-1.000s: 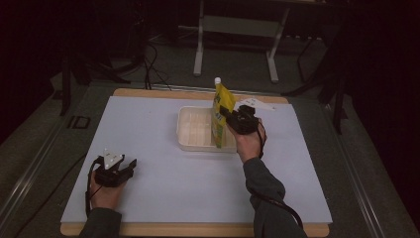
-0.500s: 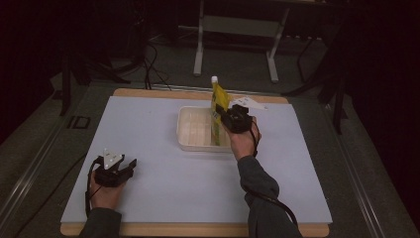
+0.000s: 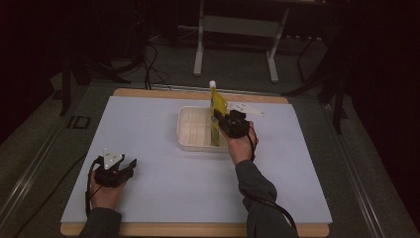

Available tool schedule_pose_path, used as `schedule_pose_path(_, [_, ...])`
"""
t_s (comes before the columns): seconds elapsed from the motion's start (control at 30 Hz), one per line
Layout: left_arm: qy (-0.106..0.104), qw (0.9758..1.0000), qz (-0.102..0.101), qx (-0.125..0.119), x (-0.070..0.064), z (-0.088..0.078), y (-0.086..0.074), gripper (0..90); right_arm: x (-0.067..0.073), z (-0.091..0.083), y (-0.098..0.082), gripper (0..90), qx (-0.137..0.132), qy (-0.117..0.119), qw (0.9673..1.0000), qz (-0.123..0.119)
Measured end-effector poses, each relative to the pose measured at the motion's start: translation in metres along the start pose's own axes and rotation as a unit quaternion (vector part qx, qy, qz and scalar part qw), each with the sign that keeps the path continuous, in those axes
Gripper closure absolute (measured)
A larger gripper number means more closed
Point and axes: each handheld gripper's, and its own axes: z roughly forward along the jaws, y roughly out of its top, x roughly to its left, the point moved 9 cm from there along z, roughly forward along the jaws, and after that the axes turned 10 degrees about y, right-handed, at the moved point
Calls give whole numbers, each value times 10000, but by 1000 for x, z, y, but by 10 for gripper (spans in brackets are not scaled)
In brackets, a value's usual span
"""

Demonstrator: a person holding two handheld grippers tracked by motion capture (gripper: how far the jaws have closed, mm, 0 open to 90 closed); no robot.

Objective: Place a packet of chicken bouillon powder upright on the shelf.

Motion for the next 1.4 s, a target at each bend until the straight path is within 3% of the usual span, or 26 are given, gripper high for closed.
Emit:
schedule_pose_path(0.17, [-1, 10000, -2, -5, 0, 0, 0, 492, -1, -1, -9, 900, 210, -130, 9997, -48])
schedule_pose_path(0.33, [5, 10000, 3, -7, 0, 0, 0, 492, -1, -4, -15, 900, 226, -143, 9996, 0])
schedule_pose_path(0.43, [3, 10000, -4, -2, 0, 0, 0, 492, -2, -5, -15, 900, 290, -211, 9993, -91])
schedule_pose_path(0.57, [4, 10000, 3, -1, 0, 0, 0, 492, -3, -5, -14, 887, 439, -169, 9989, 22])
schedule_pose_path(0.73, [0, 10000, -7, 9, 0, 0, 0, 491, -1, -6, -14, 787, 664, -79, 9978, 23])
schedule_pose_path(0.8, [6, 10000, 4, 10, 0, 0, 0, 491, 3, -7, -15, 688, 809, 39, 9967, -1])
schedule_pose_path(0.97, [6, 10000, -6, 15, 0, 0, 0, 491, 4, -10, -15, 561, 1086, -12, 9935, -335])
schedule_pose_path(1.33, [9, 10000, -6, 27, 0, 0, 0, 491, 6, -24, -18, 441, 1539, 44, 9870, -469])
schedule_pose_path(1.4, [5, 10000, -13, 24, 0, 0, 0, 491, 8, -29, -24, 423, 1713, 81, 9837, -547])
